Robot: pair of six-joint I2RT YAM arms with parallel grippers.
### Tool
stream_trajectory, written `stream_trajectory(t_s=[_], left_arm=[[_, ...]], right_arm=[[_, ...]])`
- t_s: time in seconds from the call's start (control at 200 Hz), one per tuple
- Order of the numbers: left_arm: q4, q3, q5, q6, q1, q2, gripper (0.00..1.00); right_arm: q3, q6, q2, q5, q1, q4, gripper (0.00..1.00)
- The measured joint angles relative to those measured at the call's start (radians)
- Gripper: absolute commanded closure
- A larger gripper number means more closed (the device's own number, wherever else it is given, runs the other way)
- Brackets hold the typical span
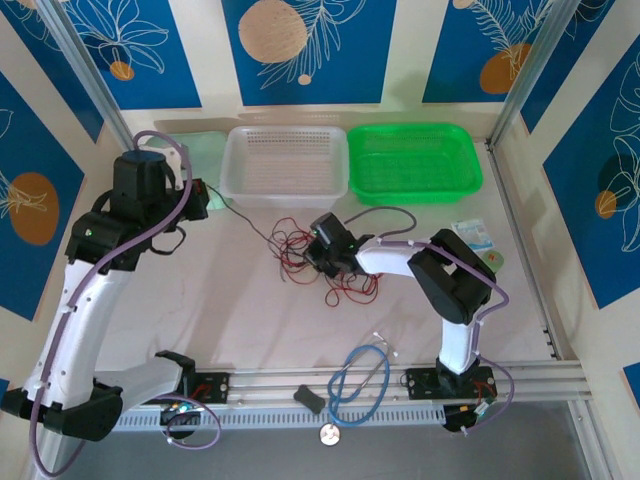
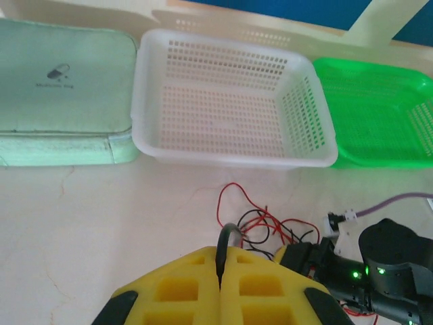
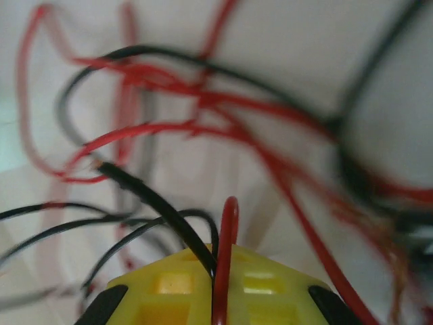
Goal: Untangle the cables
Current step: Untie the cable from multiple cables.
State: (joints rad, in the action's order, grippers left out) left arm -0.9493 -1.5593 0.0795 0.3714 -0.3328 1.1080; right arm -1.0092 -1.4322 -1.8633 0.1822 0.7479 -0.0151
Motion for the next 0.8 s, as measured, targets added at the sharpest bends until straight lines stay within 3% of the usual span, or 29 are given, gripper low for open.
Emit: stream_trajectory(t_s=[0.485,0.63,0.8], left_arm=[[-0.054,-0.211,0.079,-0.035,-0.010,0.040,1.00],[-0.027,-0.299,0.128,-0.055,-0.010,0.038,1.00],[-0.006,-0.289,0.136,-0.059,-0.010,0.034,1.00]], right_arm=[[0.116,0.019,0.119,0.050,-0.013,0.003,0.95],[0.146,0.041,0.140,0.093,-0.018,0.053,0.88],[0.184,0.081,0.203,0.139,-0.030,0.122,0.85]])
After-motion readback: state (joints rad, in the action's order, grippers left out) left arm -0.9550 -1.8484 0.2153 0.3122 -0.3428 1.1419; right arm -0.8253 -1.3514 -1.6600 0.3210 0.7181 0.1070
